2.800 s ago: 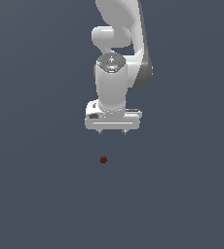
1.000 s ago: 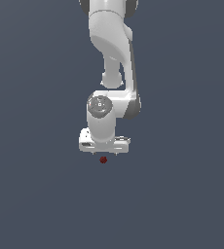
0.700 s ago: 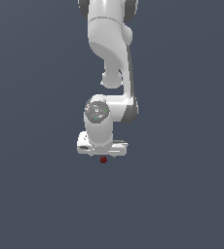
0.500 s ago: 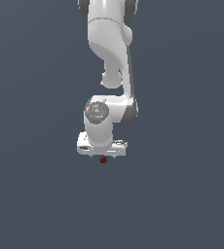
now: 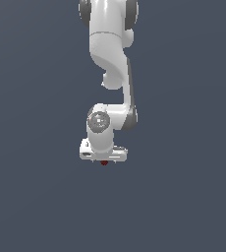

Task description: Pick up the object and move it to a goal position.

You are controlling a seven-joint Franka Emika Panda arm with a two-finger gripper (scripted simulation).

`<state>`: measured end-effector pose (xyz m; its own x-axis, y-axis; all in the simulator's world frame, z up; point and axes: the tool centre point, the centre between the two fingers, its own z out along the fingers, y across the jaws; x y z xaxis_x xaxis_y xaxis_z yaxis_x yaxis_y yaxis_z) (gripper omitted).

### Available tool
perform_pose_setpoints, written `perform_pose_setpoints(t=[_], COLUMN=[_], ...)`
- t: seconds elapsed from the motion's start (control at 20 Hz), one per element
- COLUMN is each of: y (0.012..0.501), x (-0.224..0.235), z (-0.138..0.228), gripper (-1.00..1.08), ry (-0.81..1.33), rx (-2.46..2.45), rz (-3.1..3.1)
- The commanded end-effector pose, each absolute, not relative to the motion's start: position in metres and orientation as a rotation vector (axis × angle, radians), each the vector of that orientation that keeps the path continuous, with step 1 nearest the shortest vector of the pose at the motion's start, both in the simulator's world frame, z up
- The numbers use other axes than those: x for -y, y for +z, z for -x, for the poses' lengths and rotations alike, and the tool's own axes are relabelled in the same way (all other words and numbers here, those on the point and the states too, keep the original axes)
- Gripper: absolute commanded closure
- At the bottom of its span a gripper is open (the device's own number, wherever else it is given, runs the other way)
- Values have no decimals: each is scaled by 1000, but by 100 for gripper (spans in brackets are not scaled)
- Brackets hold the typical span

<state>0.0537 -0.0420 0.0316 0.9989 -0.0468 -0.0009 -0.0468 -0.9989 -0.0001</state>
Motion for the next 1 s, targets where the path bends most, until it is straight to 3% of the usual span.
perform_pose_setpoints(t=[0.0,0.25,0.3,0.95], y=[22,17,17,19], x=[42,42,42,41], z=[-54,-55,-55,-54], gripper=[-92,-92,108,108], ry=[0,0,0,0], rx=[-74,-74,-74,-74], rz=[3141,3141,3141,3141])
